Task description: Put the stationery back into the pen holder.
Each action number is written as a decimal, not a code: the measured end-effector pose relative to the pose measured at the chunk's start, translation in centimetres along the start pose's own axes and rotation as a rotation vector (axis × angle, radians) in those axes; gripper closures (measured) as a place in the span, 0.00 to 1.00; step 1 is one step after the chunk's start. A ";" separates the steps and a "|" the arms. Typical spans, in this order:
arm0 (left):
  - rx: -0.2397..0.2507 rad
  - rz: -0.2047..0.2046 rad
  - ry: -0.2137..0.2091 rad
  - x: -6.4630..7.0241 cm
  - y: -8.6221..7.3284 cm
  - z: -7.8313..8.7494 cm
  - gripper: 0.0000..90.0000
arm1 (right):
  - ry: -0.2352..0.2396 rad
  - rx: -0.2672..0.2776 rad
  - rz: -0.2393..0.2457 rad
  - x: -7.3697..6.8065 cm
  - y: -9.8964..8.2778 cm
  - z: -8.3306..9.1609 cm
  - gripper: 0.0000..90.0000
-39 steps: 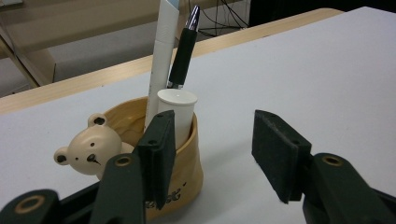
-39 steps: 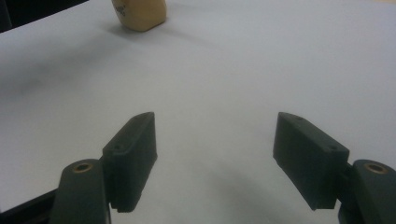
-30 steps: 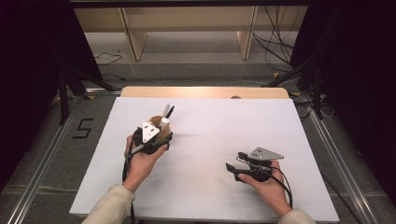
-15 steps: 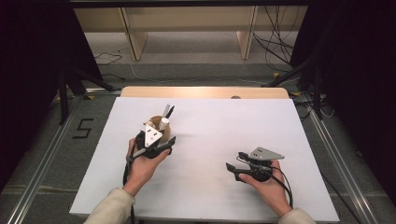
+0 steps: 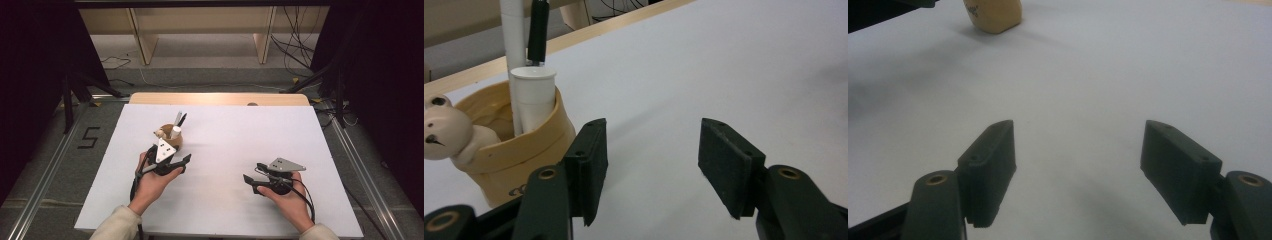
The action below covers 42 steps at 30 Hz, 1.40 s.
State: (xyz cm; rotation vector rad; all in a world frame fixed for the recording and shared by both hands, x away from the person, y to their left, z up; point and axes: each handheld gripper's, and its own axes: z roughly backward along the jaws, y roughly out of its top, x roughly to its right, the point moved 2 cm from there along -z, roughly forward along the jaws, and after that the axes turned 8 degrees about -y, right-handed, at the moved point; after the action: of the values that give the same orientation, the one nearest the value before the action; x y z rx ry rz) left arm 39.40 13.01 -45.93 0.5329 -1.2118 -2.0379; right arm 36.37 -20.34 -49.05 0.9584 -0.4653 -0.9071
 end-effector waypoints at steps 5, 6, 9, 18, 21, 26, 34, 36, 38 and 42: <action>-0.013 -0.014 -0.013 0.1 -0.4 0.3 0.49 | -0.001 0.000 0.002 0.0 0.0 0.1 0.34; -0.012 -0.012 -0.015 0.1 -0.5 0.4 0.49 | -0.002 -0.001 0.001 0.0 0.0 0.1 0.34; -0.017 -0.014 -0.018 0.1 -0.8 0.5 0.49 | -0.003 -0.002 0.001 0.0 -0.1 0.1 0.34; -0.031 -0.020 -0.029 0.2 -1.6 0.9 0.49 | -0.007 -0.002 0.000 0.2 -0.1 0.3 0.34; -0.031 -0.020 -0.028 0.2 -1.8 1.2 0.49 | -0.009 -0.001 0.001 0.2 -0.2 0.4 0.34; -0.039 -0.020 -0.028 0.1 -2.3 1.6 0.48 | -0.012 -0.002 0.004 0.3 -0.3 0.6 0.34; -0.048 -0.021 -0.029 0.1 -2.9 2.0 0.47 | -0.018 -0.002 0.009 0.4 -0.5 0.9 0.34; -0.048 -0.019 -0.027 0.0 -3.0 2.1 0.47 | -0.019 -0.003 0.009 0.4 -0.5 0.9 0.34; -0.047 -0.015 -0.026 0.0 -3.1 2.3 0.47 | -0.020 -0.006 0.008 0.5 -0.6 1.0 0.34; -0.054 -0.017 -0.025 -0.1 -3.4 2.6 0.47 | -0.023 -0.005 0.013 0.5 -0.7 1.2 0.33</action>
State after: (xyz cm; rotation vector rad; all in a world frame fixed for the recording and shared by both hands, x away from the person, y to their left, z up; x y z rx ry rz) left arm 36.58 15.68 -47.70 0.4944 -1.1667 -2.0911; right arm 35.54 -21.56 -49.00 0.9403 -0.4882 -0.9077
